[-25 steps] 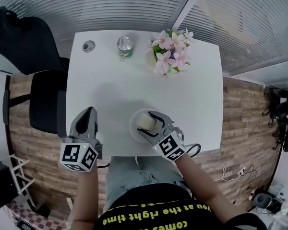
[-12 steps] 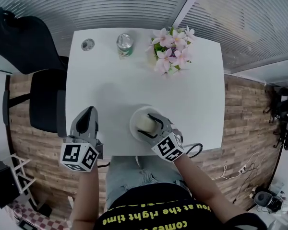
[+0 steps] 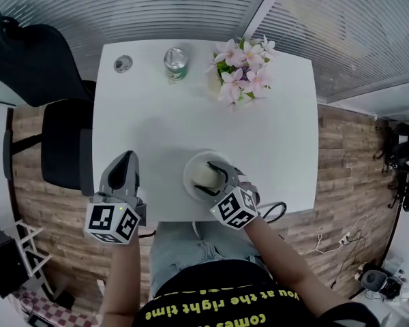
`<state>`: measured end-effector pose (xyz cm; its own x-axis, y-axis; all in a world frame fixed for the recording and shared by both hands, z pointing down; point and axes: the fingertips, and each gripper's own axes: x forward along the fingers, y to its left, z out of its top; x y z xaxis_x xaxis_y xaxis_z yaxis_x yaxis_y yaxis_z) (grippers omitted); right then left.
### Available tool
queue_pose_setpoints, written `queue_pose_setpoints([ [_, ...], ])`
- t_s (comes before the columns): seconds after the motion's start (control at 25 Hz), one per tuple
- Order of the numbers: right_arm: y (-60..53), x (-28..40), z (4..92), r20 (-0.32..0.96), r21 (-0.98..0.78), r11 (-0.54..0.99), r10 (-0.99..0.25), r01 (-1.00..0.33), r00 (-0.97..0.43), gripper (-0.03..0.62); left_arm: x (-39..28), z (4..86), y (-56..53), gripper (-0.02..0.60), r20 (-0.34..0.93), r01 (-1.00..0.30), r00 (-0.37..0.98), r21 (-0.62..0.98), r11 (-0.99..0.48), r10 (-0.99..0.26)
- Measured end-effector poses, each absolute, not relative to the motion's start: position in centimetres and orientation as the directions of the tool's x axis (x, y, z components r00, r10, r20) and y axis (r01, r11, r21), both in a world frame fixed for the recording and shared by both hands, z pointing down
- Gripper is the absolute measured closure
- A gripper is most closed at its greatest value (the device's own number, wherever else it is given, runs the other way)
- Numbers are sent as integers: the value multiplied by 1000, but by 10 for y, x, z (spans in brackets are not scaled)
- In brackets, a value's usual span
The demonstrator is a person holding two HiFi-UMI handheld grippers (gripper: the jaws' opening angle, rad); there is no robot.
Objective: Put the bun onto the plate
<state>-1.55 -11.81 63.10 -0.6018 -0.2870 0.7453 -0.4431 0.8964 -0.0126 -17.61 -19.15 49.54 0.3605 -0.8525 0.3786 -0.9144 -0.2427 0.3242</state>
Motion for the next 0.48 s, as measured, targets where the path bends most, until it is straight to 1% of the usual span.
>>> queue_pose_setpoints([
  [0.48, -117, -18, 635, 790, -35, 910, -227, -413, -569, 257, -182, 493, -196, 581, 371, -915, 354, 327, -236, -858],
])
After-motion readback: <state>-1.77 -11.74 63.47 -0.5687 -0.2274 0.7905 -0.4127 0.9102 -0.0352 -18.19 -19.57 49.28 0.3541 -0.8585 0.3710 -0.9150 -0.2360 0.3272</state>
